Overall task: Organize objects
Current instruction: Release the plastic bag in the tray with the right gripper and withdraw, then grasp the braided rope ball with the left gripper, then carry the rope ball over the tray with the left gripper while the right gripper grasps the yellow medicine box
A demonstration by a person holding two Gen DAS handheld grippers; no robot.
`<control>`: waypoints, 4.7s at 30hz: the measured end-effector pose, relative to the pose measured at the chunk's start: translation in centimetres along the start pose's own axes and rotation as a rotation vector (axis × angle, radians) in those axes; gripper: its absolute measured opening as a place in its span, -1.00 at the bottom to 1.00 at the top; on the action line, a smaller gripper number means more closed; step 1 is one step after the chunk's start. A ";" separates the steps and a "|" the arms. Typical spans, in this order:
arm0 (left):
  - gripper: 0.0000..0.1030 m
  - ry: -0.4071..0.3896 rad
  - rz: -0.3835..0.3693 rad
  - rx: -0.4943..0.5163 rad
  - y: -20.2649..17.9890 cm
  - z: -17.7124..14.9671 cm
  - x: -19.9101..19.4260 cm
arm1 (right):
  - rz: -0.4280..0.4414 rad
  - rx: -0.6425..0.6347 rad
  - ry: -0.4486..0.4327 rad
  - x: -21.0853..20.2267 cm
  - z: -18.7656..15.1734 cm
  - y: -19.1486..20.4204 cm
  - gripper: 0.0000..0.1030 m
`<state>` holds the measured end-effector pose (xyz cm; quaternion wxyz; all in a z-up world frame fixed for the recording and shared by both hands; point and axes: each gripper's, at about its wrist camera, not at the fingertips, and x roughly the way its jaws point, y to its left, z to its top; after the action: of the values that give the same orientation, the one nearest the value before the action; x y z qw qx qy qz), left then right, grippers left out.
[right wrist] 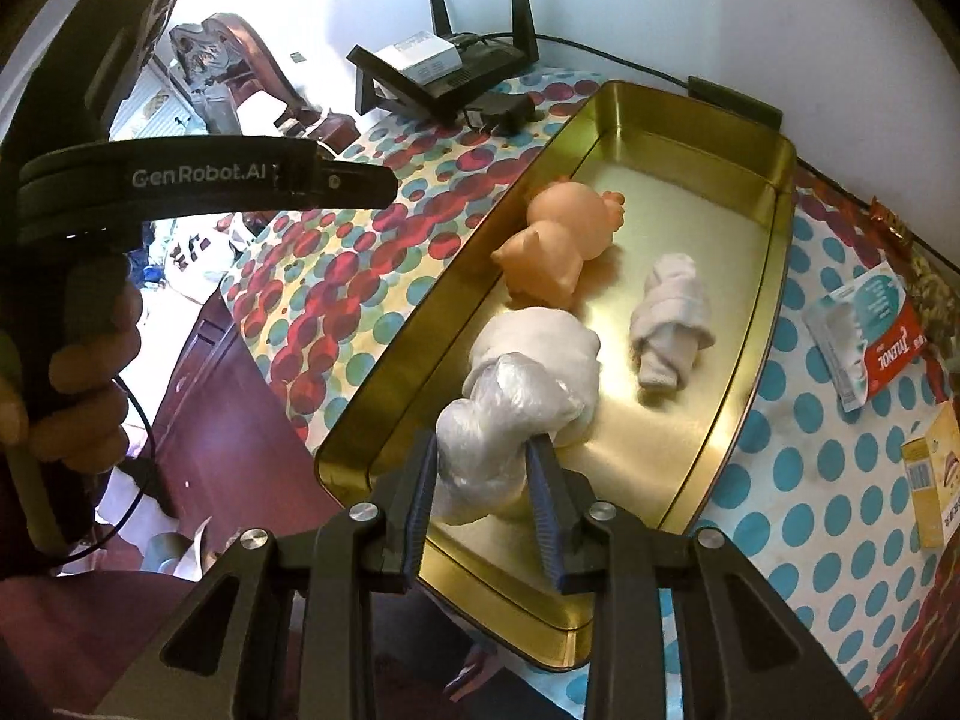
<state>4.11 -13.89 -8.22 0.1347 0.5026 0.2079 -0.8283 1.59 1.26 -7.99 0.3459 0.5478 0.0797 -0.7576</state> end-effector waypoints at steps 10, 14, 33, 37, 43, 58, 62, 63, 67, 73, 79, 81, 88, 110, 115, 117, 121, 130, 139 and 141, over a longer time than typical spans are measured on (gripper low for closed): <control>-0.04 -0.005 -0.052 0.074 -3.8 1.4 0.4 | -0.047 0.077 -0.143 -4.2 -0.5 -2.1 0.16; -0.04 -0.004 -0.081 0.096 -6.8 1.6 0.6 | -0.093 0.145 -0.191 -6.4 -1.6 -5.6 0.16; -0.04 0.035 -0.126 0.319 -28.0 4.3 6.1 | -0.236 0.300 -0.231 -11.3 -6.0 -25.3 0.17; -0.04 0.055 -0.155 0.367 -31.9 5.4 8.6 | -0.198 0.330 -0.238 -11.5 -6.9 -26.6 0.17; -0.04 0.096 -0.101 0.411 -35.2 6.5 12.5 | -0.161 0.376 -0.260 -12.4 -8.2 -28.2 0.17; 0.18 0.144 -0.097 0.411 -37.5 7.1 16.6 | -0.107 0.425 -0.278 -12.7 -9.3 -30.1 0.17; 0.18 0.175 -0.110 0.394 -37.8 6.9 17.7 | -0.101 0.430 -0.280 -12.5 -9.1 -30.3 0.17; 0.18 0.179 -0.114 0.395 -37.8 6.9 17.9 | -0.101 0.431 -0.282 -12.5 -9.1 -30.4 0.17; 0.18 0.191 -0.131 0.390 -37.8 6.6 18.5 | -0.099 0.433 -0.276 -12.4 -9.0 -30.4 0.17; 0.01 0.205 -0.175 0.364 -37.5 6.3 19.0 | -0.091 0.443 -0.261 -11.9 -9.2 -30.6 0.17; 0.00 0.192 -0.182 0.368 -37.6 6.0 18.8 | -0.083 0.404 -0.229 -11.1 -8.7 -30.7 0.30; 0.00 0.177 -0.188 0.370 -37.3 5.7 18.2 | -0.077 0.361 -0.211 -10.6 -8.1 -30.7 0.35; 0.00 0.130 -0.198 0.357 -35.4 5.6 15.4 | -0.078 0.212 -0.108 -8.2 -6.0 -30.5 0.40; 0.00 0.020 -0.147 0.141 -22.7 5.0 5.7 | -0.195 0.037 0.010 -4.3 -4.3 -29.0 0.18; 0.00 0.023 -0.107 0.087 -19.3 3.6 5.4 | -0.199 0.046 -0.004 -4.6 -4.4 -28.4 0.07; 0.00 0.025 -0.098 0.069 -17.8 3.0 5.2 | -0.200 0.055 -0.014 -4.6 -4.1 -27.9 0.02; 0.00 0.034 -0.080 0.040 -15.2 1.9 4.7 | -0.198 0.063 -0.037 -4.9 -3.7 -26.7 0.02; 0.00 0.070 -0.061 0.055 -12.0 -1.2 4.1 | -0.170 0.037 -0.065 -5.4 -2.9 -22.6 0.02; 0.00 0.097 -0.063 0.066 -9.7 -2.9 4.2 | -0.136 -0.019 -0.091 -5.5 -1.8 -18.0 0.02; 0.00 0.106 -0.063 0.066 -9.1 -3.3 4.2 | -0.132 -0.028 -0.096 -5.4 -1.6 -17.1 0.02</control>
<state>0.85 -4.43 -11.36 0.0806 0.5431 0.2030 -0.8108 -6.79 17.21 -8.24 0.3062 0.4994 0.1094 -0.8030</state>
